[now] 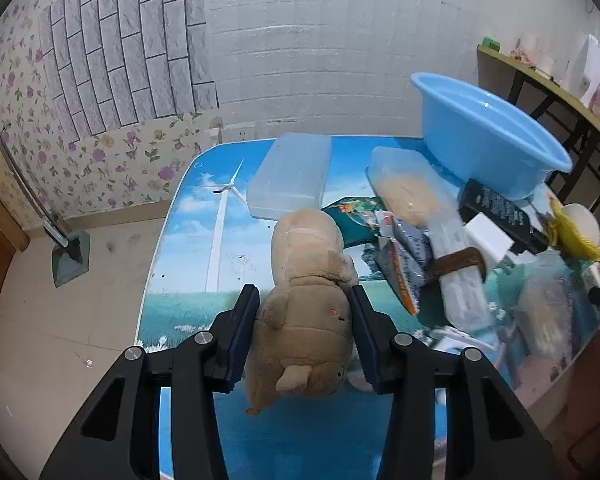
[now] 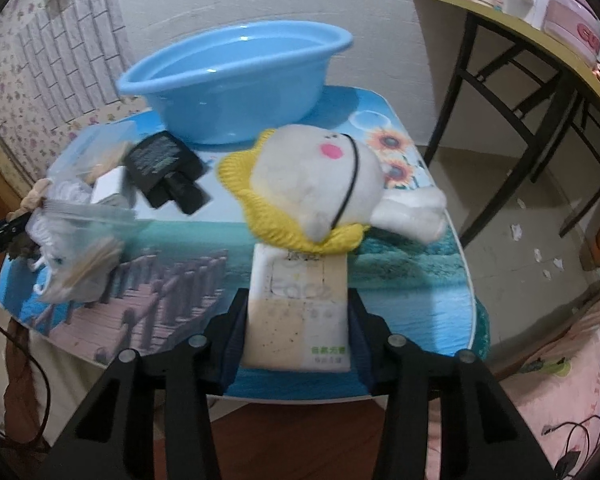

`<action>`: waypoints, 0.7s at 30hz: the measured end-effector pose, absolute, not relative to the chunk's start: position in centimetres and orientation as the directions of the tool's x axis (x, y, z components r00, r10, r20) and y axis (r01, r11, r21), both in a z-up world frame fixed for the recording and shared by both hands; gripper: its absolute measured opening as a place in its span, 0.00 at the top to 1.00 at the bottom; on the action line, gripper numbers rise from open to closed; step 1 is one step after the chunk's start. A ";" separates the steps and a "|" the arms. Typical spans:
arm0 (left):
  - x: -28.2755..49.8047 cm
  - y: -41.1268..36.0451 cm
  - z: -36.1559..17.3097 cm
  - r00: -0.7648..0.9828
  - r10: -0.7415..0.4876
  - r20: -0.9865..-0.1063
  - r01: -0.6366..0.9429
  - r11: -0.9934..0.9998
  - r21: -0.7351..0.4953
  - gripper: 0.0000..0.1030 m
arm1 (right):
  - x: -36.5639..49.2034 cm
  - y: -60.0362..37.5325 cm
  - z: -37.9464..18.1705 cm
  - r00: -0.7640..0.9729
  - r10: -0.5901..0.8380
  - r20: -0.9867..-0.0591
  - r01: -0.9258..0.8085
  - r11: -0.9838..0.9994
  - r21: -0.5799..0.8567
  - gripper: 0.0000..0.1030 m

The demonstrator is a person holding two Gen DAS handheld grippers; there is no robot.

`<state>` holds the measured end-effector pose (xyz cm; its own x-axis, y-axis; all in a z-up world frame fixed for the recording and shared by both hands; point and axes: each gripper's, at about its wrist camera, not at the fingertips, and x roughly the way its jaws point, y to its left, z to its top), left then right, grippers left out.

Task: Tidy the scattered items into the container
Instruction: 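Grasp the tan plush bear with the left tool while the right tool grasps the Face tissue pack, then carry the bear and tissue pack to the blue basin and release both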

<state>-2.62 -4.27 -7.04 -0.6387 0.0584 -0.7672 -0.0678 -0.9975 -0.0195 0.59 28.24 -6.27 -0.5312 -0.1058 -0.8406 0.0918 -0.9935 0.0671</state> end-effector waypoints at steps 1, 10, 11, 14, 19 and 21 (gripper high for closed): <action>-2.3 -4.2 -6.7 -0.643 0.061 -0.763 -0.069 -0.997 -0.021 0.56 | 0.8 28.0 -6.1 -0.531 -0.122 -0.838 0.104 -0.991 0.078 0.56; -0.4 -3.2 -3.7 -0.689 0.090 -0.719 -0.106 -0.994 -0.024 0.56 | 1.9 25.2 -4.8 -0.558 -0.222 -0.799 0.217 -0.969 0.118 0.56; -0.3 -3.1 -3.5 -0.692 0.094 -0.716 -0.110 -0.994 -0.024 0.56 | 2.0 24.9 -4.6 -0.560 -0.229 -0.796 0.225 -0.967 0.119 0.56; 0.0 -2.6 -2.8 -0.702 0.102 -0.704 -0.122 -0.992 -0.022 0.56 | 2.2 24.2 -4.0 -0.569 -0.250 -0.783 0.249 -0.960 0.125 0.56; 0.1 -2.0 -1.6 -0.712 0.131 -0.690 -0.141 -0.989 -0.042 0.56 | 2.3 23.7 -3.1 -0.584 -0.280 -0.762 0.280 -0.951 0.134 0.56; 0.2 -1.6 -1.2 -0.715 0.138 -0.685 -0.149 -0.988 -0.044 0.56 | 2.4 23.7 -2.8 -0.593 -0.292 -0.751 0.289 -0.947 0.139 0.56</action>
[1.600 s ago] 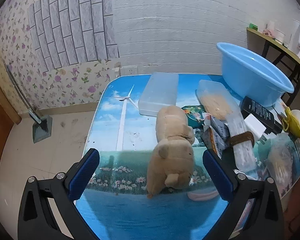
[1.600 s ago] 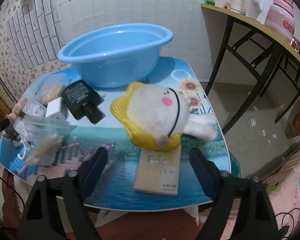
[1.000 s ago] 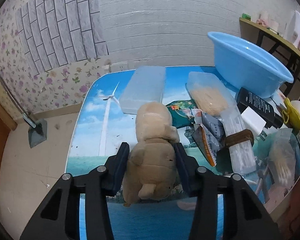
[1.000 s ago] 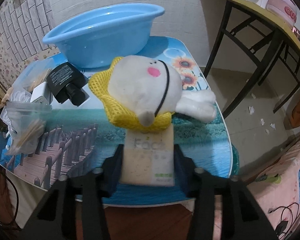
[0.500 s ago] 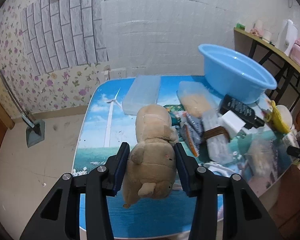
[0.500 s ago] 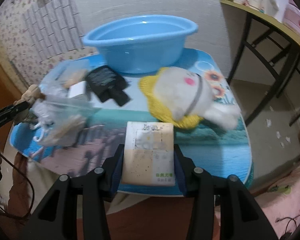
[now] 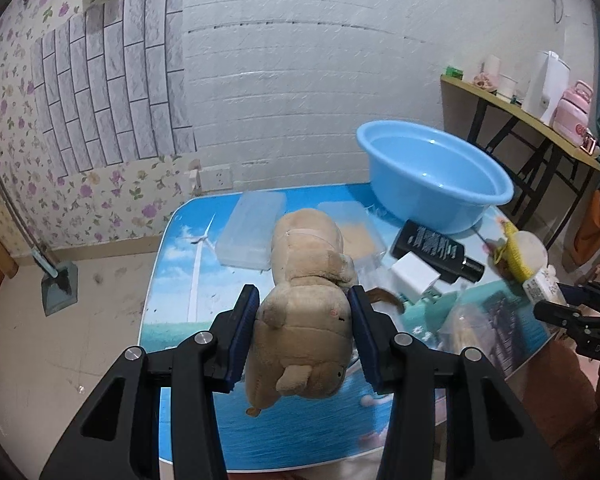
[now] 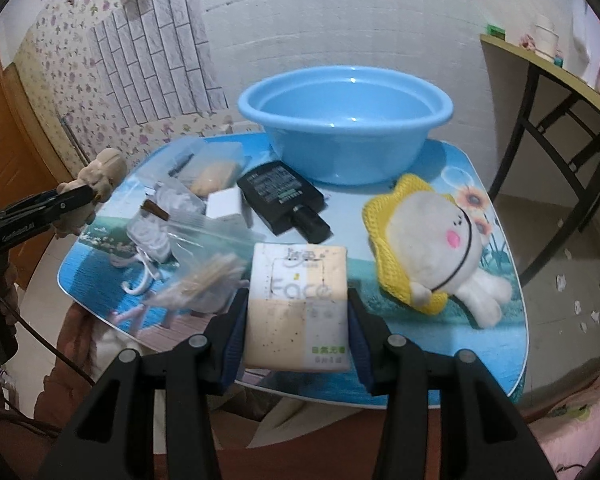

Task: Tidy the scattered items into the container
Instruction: 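Carry the bear and tissue pack to the blue basin and release both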

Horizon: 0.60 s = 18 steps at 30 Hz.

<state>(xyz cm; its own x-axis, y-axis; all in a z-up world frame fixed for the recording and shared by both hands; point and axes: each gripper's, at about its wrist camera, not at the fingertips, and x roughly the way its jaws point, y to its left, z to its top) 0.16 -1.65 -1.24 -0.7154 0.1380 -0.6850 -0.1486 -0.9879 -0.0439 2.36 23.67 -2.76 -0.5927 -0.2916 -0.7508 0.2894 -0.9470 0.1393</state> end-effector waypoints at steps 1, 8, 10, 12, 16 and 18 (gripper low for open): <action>0.1 -1.4 -1.0 -0.717 0.144 -0.683 -0.156 -0.987 -0.044 0.56 | 2.3 23.6 -2.6 -0.597 -0.294 -0.747 0.292 -0.946 0.139 0.56; -0.8 0.0 2.3 -0.742 0.191 -0.642 -0.210 -0.976 -0.048 0.56 | 1.3 23.3 0.0 -0.632 -0.308 -0.711 0.315 -0.940 0.128 0.56; -1.3 0.7 3.5 -0.755 0.212 -0.621 -0.232 -0.971 -0.049 0.56 | 0.8 23.3 1.1 -0.651 -0.309 -0.694 0.321 -0.940 0.117 0.56; -1.8 1.4 4.0 -0.763 0.222 -0.608 -0.246 -0.968 -0.045 0.56 | 0.2 23.3 2.1 -0.667 -0.309 -0.678 0.323 -0.940 0.110 0.57; -3.4 3.2 4.5 -0.756 0.255 -0.603 -0.281 -0.958 -0.054 0.56 | -1.2 23.6 3.0 -0.684 -0.316 -0.658 0.324 -0.939 0.114 0.56; -4.3 4.1 4.4 -0.751 0.268 -0.604 -0.295 -0.954 -0.055 0.56 | -2.1 23.7 3.2 -0.688 -0.313 -0.655 0.315 -0.941 0.119 0.56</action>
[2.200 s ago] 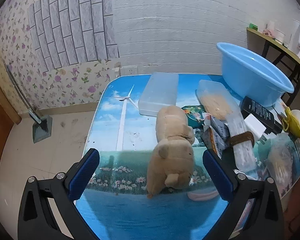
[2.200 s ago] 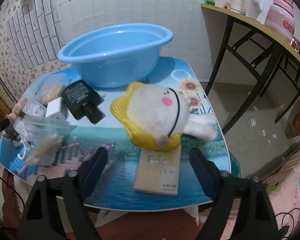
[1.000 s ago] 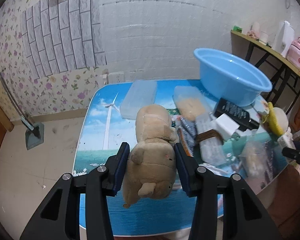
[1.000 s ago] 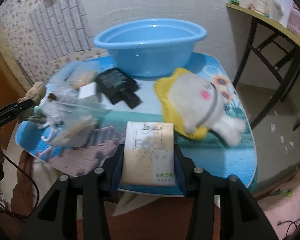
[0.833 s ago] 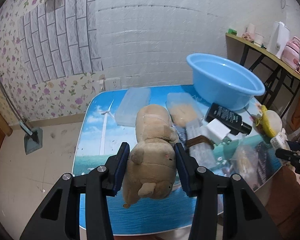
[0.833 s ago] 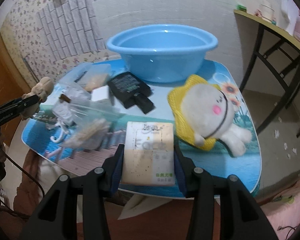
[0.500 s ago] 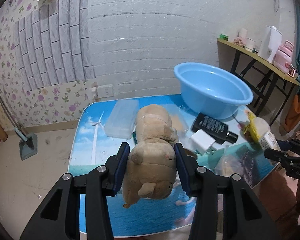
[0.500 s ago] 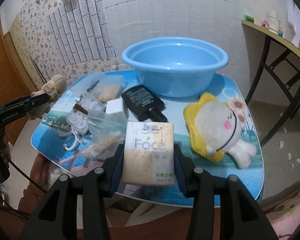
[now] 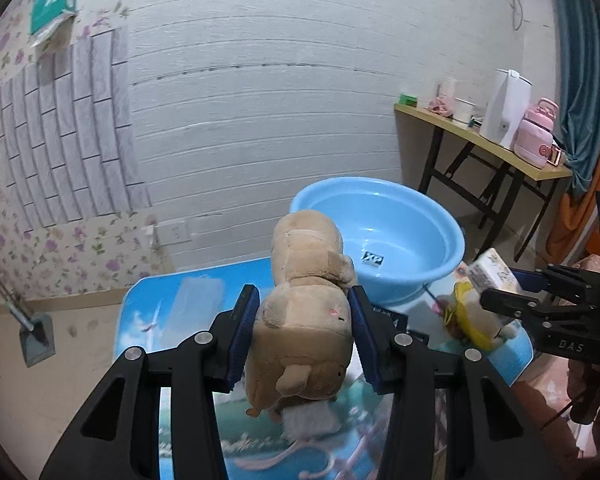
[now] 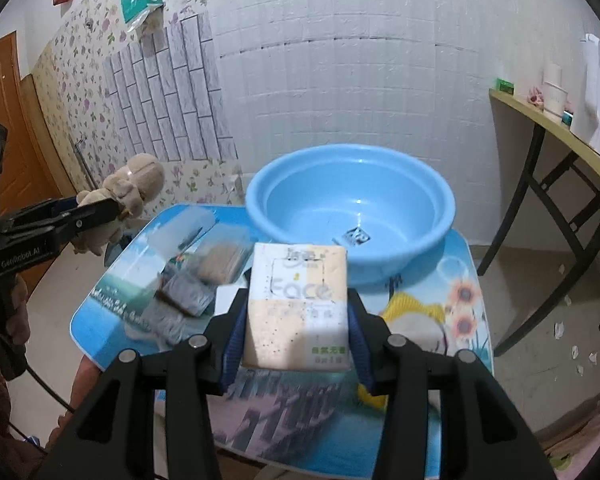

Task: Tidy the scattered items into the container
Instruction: 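Carry the bear and tissue pack to the blue basin and release both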

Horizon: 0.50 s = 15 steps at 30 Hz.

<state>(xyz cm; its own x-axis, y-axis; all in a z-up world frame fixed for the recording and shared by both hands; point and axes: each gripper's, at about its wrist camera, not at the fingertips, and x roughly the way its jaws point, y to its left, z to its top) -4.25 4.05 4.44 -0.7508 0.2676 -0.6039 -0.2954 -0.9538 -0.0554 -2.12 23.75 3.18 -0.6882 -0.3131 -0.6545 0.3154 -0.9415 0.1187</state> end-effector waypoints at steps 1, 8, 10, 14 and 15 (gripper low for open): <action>-4.8 4.6 4.4 -0.747 0.275 -0.605 -0.305 -0.951 -0.055 0.56 | -2.6 23.9 3.3 -0.689 -0.313 -0.654 0.312 -0.942 0.122 0.57; -8.3 7.8 3.3 -0.713 0.318 -0.625 -0.360 -0.931 -0.063 0.56 | -5.8 24.9 2.9 -0.694 -0.300 -0.655 0.285 -0.949 0.133 0.57; -9.0 8.7 3.1 -0.705 0.327 -0.629 -0.374 -0.925 -0.062 0.56 | -6.6 25.2 2.6 -0.694 -0.300 -0.654 0.280 -0.950 0.138 0.57; -10.7 10.5 2.5 -0.691 0.334 -0.641 -0.401 -0.915 -0.044 0.56 | -8.1 25.6 2.3 -0.706 -0.290 -0.646 0.265 -0.954 0.138 0.57; -11.0 10.8 2.5 -0.689 0.336 -0.642 -0.405 -0.913 -0.043 0.56 | -8.4 25.6 2.2 -0.714 -0.281 -0.642 0.262 -0.957 0.127 0.57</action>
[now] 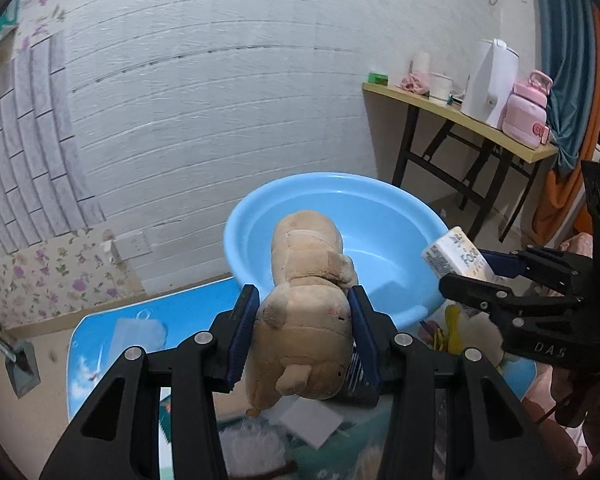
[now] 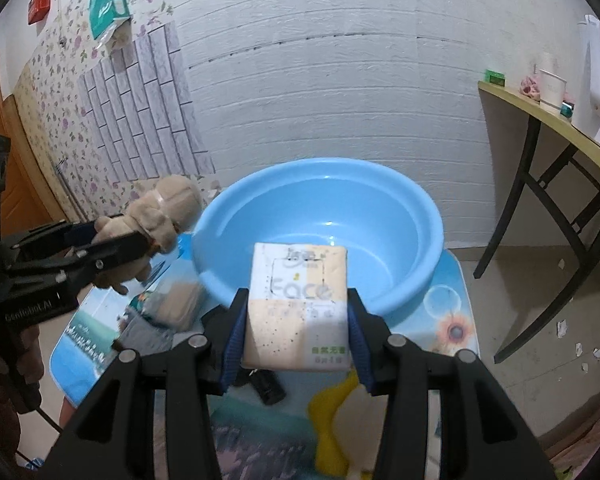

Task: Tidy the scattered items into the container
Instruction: 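Carry the bear and tissue pack to the blue basin and release both, then withdraw both tools from the basin toward the cotton swab bag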

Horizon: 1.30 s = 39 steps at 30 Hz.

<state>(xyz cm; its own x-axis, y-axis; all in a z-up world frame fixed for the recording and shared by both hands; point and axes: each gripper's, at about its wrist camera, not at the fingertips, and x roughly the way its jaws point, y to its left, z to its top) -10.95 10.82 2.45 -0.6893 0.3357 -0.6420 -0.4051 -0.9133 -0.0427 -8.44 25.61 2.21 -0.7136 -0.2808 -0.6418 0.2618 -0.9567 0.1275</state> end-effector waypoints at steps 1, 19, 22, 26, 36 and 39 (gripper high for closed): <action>-11.3 11.3 2.3 -0.686 0.337 -0.644 -0.411 -0.911 -0.039 0.56 | -8.7 25.6 2.1 -0.716 -0.278 -0.641 0.263 -0.957 0.121 0.57; -13.7 14.9 1.1 -0.663 0.327 -0.673 -0.446 -0.895 0.004 0.55 | -12.2 26.5 0.5 -0.700 -0.299 -0.648 0.260 -0.953 0.159 0.56; -13.0 14.3 1.2 -0.665 0.323 -0.673 -0.437 -0.900 0.001 0.53 | -12.2 26.1 0.4 -0.692 -0.294 -0.659 0.264 -0.953 0.148 0.50; -12.1 13.3 1.2 -0.666 0.311 -0.678 -0.419 -0.908 -0.004 0.52 | -11.5 25.8 0.6 -0.690 -0.299 -0.659 0.264 -0.952 0.156 0.45; -8.1 9.7 1.4 -0.684 0.280 -0.673 -0.364 -0.931 -0.017 0.40 | -8.2 26.0 1.8 -0.703 -0.280 -0.654 0.246 -0.958 0.146 0.44; -6.9 8.3 1.4 -0.689 0.273 -0.671 -0.345 -0.938 -0.027 0.33 | -6.9 26.0 1.8 -0.704 -0.266 -0.659 0.235 -0.962 0.138 0.44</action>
<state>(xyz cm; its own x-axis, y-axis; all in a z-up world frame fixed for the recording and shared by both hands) -6.86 8.34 1.43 -0.6893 0.2734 -0.6709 -0.3455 -0.9380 -0.0273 -6.86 26.03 1.83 -0.7038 -0.2661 -0.6587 0.2348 -0.9622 0.1378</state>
